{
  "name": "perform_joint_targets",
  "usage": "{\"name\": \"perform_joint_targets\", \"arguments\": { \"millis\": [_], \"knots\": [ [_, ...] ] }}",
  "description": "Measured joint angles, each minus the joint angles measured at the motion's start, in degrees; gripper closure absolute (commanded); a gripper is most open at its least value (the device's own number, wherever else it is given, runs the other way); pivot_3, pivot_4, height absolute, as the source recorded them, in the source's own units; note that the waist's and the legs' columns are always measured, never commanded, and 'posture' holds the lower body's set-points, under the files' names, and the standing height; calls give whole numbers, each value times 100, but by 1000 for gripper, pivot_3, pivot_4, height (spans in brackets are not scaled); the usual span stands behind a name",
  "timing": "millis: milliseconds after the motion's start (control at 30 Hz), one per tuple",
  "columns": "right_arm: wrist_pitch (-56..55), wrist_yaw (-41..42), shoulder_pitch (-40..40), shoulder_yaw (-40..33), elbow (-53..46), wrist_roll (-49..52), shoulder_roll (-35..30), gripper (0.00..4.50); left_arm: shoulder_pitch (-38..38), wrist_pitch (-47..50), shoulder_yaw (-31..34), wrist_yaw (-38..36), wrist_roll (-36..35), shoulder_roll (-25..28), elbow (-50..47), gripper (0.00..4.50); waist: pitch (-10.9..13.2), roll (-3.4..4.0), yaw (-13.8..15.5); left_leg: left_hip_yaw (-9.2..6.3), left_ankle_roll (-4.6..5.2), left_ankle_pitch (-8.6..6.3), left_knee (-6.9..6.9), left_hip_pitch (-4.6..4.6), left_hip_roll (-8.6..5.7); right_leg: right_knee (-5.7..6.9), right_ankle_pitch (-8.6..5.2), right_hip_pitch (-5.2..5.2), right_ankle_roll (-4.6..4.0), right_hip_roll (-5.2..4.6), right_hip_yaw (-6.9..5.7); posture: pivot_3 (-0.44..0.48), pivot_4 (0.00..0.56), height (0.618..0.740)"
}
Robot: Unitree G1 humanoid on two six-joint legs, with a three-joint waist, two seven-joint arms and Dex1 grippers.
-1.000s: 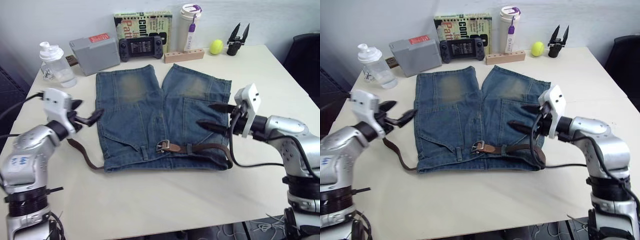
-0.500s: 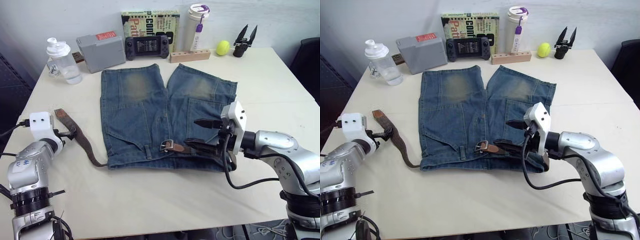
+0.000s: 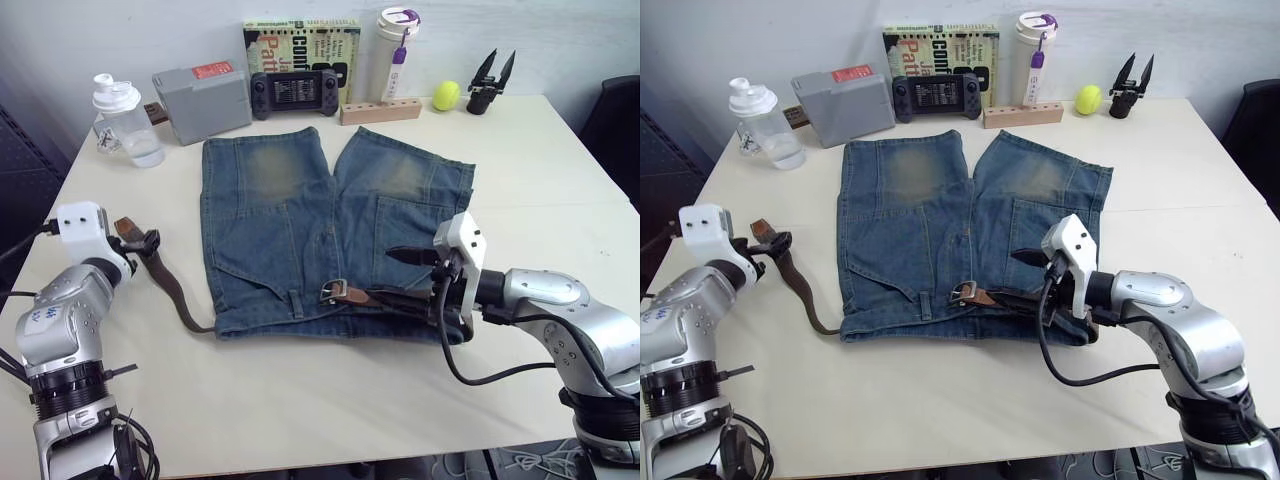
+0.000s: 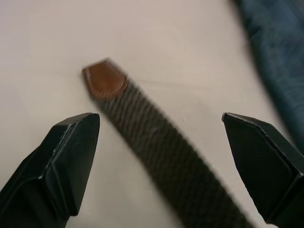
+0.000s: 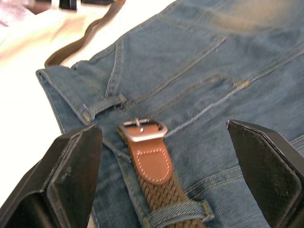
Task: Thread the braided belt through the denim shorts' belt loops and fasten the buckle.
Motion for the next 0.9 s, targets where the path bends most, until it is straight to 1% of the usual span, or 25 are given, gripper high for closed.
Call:
{"name": "perform_joint_targets", "arguments": {
  "millis": [167,333,400,467,567,667,700,767,800,833,867,900],
  "knots": [
    [-66,-4,1,1,2,-17,0,54,133,349,-263,195,90,-38,-483,0,1,-2,-1,-1,0,0,0,1,1,0,0,0,0,1,1,0,150,726],
    [-92,-5,-2,3,9,-18,1,54,797,383,-711,463,632,13,-635,0,2,-4,-8,1,-1,0,-3,2,3,-1,-1,-1,-3,5,0,0,150,726],
    [-92,-2,-8,2,11,-12,1,54,936,448,-740,563,728,-60,-881,0,3,-5,-1,-2,-2,0,-2,2,4,-1,-1,-1,-3,2,4,0,150,726],
    [-92,-1,-11,3,13,-12,0,54,1003,501,-728,616,749,-141,-1007,0,3,-6,18,-4,-2,0,0,2,3,0,-1,0,-3,0,3,0,150,726],
    [-93,13,-51,4,37,-15,0,54,1001,583,-528,767,742,-438,-1127,0,3,-6,20,-7,-1,0,2,2,3,1,-1,1,-3,-1,3,0,150,726],
    [-105,25,-104,5,149,-50,-5,54,901,699,-83,905,629,-768,-1128,0,3,-6,10,-7,-1,0,1,2,4,1,-1,1,-3,1,1,0,150,726],
    [-107,27,-107,7,172,-61,-6,0,857,745,47,937,580,-847,-1116,404,3,-7,10,-7,-1,0,1,2,4,1,-1,0,-3,1,1,0,150,726],
    [-111,28,-112,13,202,-82,-6,0,789,804,208,972,513,-933,-1101,631,3,-7,11,-6,-2,0,1,2,4,2,-1,0,-3,1,1,0,150,726],
    [-111,28,-113,15,206,-84,-6,0,781,817,235,979,498,-937,-1098,928,4,-7,12,-6,-1,0,1,1,4,1,-1,0,-3,1,0,0,150,726],
    [-118,32,-114,17,210,-92,-7,0,745,872,366,1002,441,-996,-1093,1260,4,-7,12,-6,-1,0,1,1,3,2,-1,0,-3,0,1,0,150,726],
    [-132,34,-139,26,227,-103,-6,0,647,955,612,1063,354,-1176,-1080,1800,4,-8,16,-7,-1,0,3,1,3,2,-1,0,-3,-1,1,0,150,726],
    [-155,38,-189,43,229,-114,-6,0,599,1005,751,1119,281,-1235,-1059,2086,4,-8,14,-7,-1,0,4,1,3,2,-1,1,-3,0,1,0,150,726]
  ]
}}
